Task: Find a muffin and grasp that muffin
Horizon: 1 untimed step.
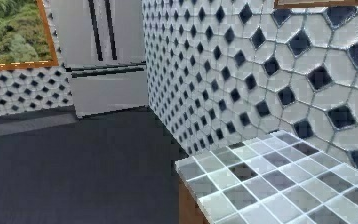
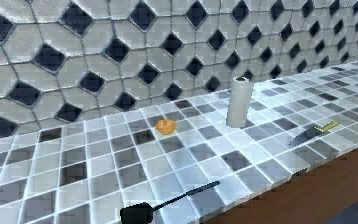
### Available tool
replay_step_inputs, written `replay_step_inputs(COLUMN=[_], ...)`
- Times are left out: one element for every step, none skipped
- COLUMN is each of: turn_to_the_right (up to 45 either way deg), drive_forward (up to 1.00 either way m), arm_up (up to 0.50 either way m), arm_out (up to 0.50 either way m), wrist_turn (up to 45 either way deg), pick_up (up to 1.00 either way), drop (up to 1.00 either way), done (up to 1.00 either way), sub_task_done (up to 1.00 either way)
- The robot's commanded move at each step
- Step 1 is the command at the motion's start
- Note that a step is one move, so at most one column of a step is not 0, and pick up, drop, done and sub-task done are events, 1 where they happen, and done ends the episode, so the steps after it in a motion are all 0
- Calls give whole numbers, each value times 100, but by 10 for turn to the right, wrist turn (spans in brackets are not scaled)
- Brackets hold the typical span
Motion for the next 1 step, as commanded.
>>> replay_step_inputs(turn_to_the_right=[0], drive_forward=[0], arm_up=[38], arm_out=[0], wrist_turn=[0], pick_up=[0], drop=[0], done=[0], sub_task_done=[0])
